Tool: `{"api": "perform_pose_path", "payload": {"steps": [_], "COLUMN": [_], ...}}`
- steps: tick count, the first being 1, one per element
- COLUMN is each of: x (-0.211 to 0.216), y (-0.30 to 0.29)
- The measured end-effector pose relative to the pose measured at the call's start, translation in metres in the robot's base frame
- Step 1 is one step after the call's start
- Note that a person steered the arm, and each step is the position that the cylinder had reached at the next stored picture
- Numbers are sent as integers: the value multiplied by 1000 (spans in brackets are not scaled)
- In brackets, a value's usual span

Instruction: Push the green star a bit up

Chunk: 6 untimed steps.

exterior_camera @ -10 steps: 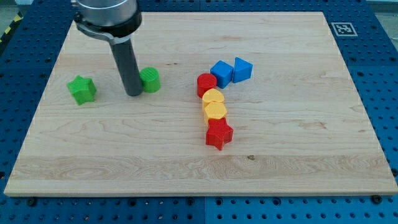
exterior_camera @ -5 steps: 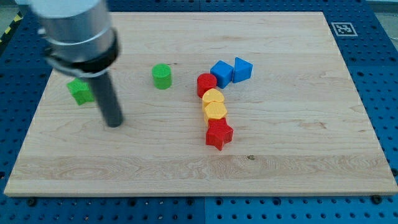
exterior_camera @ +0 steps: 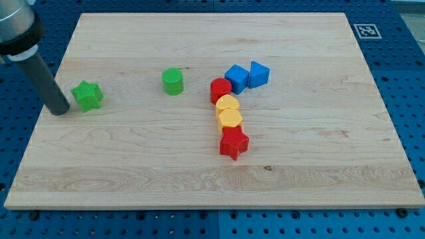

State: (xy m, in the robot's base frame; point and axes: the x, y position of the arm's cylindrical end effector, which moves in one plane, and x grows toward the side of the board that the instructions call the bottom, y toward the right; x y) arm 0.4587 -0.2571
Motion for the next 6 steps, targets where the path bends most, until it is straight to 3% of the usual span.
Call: {"api": "perform_pose_path", "payload": {"steps": [2, 6], "x": [-5, -55], "y": [50, 76]}}
